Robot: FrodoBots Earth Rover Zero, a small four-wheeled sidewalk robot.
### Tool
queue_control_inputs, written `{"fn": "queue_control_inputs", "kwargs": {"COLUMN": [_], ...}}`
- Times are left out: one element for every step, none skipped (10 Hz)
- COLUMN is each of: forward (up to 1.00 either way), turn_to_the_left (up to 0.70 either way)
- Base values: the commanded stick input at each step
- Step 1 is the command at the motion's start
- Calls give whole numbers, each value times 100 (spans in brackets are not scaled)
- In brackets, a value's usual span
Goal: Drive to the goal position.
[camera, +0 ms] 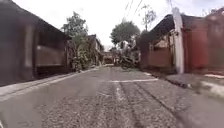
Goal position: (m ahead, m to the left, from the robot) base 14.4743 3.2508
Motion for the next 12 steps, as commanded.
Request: {"fn": "queue_control_inputs", "kwargs": {"forward": [70, 70, 70, 70, 70, 70, 70, 70, 70, 70, 70, 70], "turn_to_the_left": [1, 1, 1, 1, 1, 1, 1, 1, -8, -17, -27, -29]}}
